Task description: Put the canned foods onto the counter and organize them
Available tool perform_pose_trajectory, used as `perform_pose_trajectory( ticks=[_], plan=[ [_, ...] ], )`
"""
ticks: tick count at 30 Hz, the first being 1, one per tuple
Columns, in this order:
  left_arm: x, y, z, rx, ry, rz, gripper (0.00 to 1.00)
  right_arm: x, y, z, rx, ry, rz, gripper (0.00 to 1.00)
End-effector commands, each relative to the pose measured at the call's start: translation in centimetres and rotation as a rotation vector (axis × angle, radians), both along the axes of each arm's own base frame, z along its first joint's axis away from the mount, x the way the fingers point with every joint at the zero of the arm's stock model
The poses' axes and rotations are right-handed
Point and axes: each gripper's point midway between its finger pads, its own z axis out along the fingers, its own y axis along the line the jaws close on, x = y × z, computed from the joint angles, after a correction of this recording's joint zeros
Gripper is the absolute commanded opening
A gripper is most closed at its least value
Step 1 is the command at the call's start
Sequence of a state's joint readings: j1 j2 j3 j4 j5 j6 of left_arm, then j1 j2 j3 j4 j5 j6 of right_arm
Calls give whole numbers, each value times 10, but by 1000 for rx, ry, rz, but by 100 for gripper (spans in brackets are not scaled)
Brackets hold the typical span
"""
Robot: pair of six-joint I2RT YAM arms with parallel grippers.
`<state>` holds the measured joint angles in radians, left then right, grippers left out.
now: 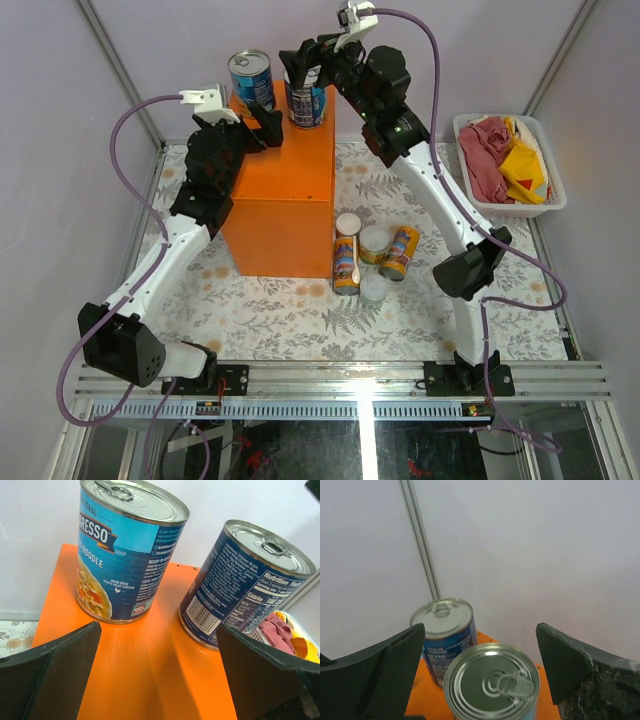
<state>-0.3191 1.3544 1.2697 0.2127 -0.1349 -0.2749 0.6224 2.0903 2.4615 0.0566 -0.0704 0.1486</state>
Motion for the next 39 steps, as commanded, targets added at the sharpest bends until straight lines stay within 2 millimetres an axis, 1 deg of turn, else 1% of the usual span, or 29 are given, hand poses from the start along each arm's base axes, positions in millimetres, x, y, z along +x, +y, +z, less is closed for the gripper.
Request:
perform_pose_trajectory(
  ticks=[1, 3, 4, 5, 7, 9, 11, 13, 14, 18, 20, 21, 22, 23, 29, 35, 39],
  plan=[
    [-6, 15, 13, -11, -34, 69, 98, -36, -23, 43, 25, -93, -12, 99],
    [-6, 17, 11, -19, -31, 82, 98, -45, -30, 42, 19, -102, -25, 99],
    [-7, 18, 10, -26, -30, 92, 98, -54, -36, 47, 17, -112, -29, 96],
    [-6, 20, 9, -31, -28, 101, 97, -58, -38, 46, 6, -111, -30, 94],
    [-6, 22, 8, -39, -25, 111, 96, -65, -42, 40, -6, -101, -26, 84],
    [-7, 23, 8, -46, -29, 120, 96, -74, -46, 34, -13, -95, -22, 80],
    [-6, 24, 9, -46, -30, 121, 96, -80, -49, 27, -19, -84, -21, 71],
    [-6, 25, 10, -48, -30, 127, 95, -79, -45, 11, -41, -53, -12, 60],
    [-6, 26, 11, -50, -31, 132, 95, -86, -49, 17, -33, -60, -7, 55],
    [-6, 27, 10, -50, -26, 143, 94, -86, -39, -3, -40, -5, 37, 31],
    [-6, 29, 11, -50, -25, 152, 94, -84, -32, -14, -46, 21, 58, 25],
    [-5, 30, 11, -50, -26, 156, 93, -84, -31, -15, -43, 27, 63, 21],
    [-5, 31, 11, -47, -25, 162, 93, -84, -31, -16, -42, 30, 66, 20],
    [-5, 31, 11, -46, -23, 167, 93, -76, -24, -29, -55, 53, 70, 19],
    [0, 32, 9, -31, -14, 181, 93, -60, -9, -54, -70, 99, 80, 18],
    [5, 31, 8, -22, -16, 184, 92, -51, -3, -69, -74, 123, 79, 17],
    [9, 31, 7, -14, -20, 185, 91, -46, -1, -74, -79, 127, 67, 17]
  ],
)
